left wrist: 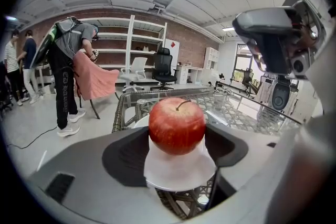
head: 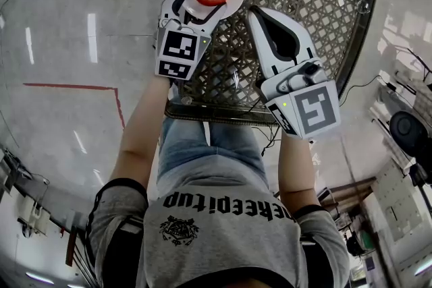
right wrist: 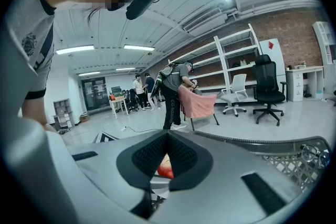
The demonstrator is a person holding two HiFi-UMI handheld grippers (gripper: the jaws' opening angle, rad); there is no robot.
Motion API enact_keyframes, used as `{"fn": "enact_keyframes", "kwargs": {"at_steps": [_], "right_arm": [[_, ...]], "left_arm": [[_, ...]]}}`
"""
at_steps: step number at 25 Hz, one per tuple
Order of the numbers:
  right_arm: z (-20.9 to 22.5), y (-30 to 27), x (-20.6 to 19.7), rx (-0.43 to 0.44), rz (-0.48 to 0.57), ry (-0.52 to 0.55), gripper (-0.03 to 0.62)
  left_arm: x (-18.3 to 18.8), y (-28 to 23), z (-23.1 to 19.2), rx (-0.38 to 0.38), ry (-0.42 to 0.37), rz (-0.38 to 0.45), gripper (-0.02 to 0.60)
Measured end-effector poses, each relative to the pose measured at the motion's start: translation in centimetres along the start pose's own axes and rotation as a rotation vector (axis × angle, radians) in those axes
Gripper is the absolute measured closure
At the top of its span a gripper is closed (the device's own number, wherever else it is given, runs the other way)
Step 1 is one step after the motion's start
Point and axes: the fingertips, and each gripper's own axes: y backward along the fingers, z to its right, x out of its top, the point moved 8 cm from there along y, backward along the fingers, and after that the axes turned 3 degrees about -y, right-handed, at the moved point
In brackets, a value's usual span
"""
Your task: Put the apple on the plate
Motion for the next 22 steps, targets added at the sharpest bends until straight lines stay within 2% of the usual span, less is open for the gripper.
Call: {"fn": "enact_keyframes", "kwargs": {"at_steps": [22], "right_arm": [[-0.2, -0.06, -0.26, 0.005, -0.003, 0.005, 0.595]], "left_arm": [[-0.71, 0.01, 0.09, -0.023, 0.029, 0.026, 0.198]]}}
